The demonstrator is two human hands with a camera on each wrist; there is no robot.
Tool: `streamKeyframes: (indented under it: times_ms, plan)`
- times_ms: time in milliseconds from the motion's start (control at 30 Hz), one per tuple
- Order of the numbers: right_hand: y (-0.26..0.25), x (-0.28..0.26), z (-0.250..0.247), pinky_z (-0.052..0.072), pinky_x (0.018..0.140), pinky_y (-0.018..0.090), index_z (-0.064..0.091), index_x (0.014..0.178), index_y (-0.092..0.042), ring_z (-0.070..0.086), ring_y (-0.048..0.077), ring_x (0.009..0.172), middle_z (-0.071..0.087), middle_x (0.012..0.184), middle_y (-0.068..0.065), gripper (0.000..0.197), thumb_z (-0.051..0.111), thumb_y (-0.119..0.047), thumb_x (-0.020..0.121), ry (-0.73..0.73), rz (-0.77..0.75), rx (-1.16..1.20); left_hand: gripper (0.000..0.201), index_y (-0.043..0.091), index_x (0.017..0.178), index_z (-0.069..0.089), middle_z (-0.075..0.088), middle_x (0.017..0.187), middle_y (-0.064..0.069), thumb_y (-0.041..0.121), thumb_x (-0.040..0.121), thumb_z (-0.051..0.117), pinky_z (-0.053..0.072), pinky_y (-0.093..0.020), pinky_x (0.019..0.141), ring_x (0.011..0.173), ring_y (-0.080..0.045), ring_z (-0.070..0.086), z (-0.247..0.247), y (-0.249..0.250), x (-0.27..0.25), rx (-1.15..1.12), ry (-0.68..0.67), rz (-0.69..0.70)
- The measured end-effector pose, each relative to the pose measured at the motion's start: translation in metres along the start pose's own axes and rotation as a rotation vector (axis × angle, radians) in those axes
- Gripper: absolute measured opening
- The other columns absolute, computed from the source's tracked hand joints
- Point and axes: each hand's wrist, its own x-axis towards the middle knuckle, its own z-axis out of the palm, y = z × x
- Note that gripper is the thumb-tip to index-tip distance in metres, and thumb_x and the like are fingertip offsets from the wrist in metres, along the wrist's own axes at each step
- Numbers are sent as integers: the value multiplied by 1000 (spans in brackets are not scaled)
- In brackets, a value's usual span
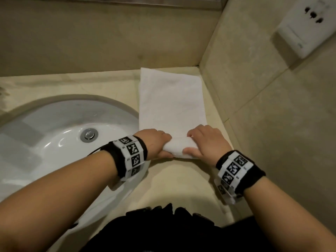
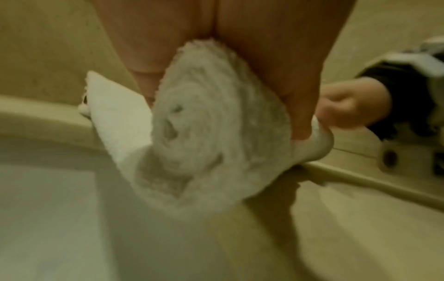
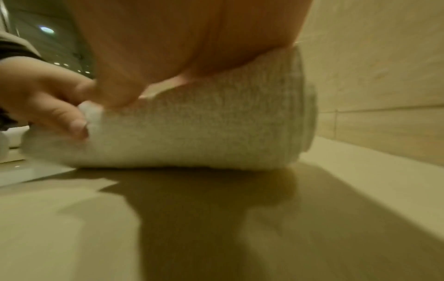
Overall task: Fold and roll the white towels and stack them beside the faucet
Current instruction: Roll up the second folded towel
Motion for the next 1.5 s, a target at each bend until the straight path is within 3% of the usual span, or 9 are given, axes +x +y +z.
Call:
streamKeyframes:
  times_ms: [133,300,400,567,800,1000,1100,1267,1500]
  plan:
    - [0,-29,15,39,74,35,59,107,-11,56,29,94,60,102,9,54,65,-54,73,40,-88,52,46,22,109,51,62,110,-2,59,83,45,44,-32,78,93,-23,57,2,18,-10,-125,-123,-43]
    - [8,-31,10,33,72,27,58,102,-19,52,18,89,63,107,4,42,50,-56,82,-303,6,201,69,18,118,44,50,114,-4,67,71,55,44,-35,83,101,-24,50,25,56,-40,69,128,-85]
    - [8,-41,10,35,74,29,57,104,-19,55,21,93,63,108,6,43,49,-56,83,-365,16,264,61,15,114,46,56,113,-8,63,77,52,39,-33,77,100,-27,53,28,69,-44,49,48,-131]
    - [-1,-85,28,37,82,36,49,121,-17,52,26,102,56,114,6,67,55,-63,73,-11,-127,-43,55,17,115,51,62,112,-5,60,80,52,43,-34,88,101,-24,56,23,71,-42,-253,-201,-147]
    - [-8,-82,26,40,83,32,56,109,-16,56,26,103,62,113,8,46,46,-54,86,-360,2,338,82,20,126,40,54,115,-4,77,68,43,42,-37,84,101,-26,53,51,83,-70,253,122,-48]
    - [-11,-100,33,35,89,38,46,125,-19,48,27,109,51,121,6,70,58,-63,72,27,-119,22,60,24,119,47,59,117,-2,67,77,48,42,-34,85,105,-25,56,37,67,-55,-62,-51,-99]
    - [-12,-99,35,37,88,37,50,125,-18,51,28,108,56,119,7,61,60,-53,76,24,-94,30,60,25,118,50,60,116,-1,68,76,48,43,-32,82,101,-22,56,29,63,-49,-79,-66,-84]
    - [0,-63,15,37,79,29,55,114,-21,55,25,104,61,116,6,46,52,-54,82,-224,21,296,80,19,129,35,52,121,-6,71,71,50,42,-38,88,105,-27,52,34,67,-53,312,137,-66]
    - [3,-68,19,39,84,35,41,130,-23,53,26,105,55,119,4,68,53,-62,76,-28,-78,-34,62,22,121,47,59,116,-2,64,76,53,46,-35,86,103,-24,57,6,49,-29,-23,-110,-78]
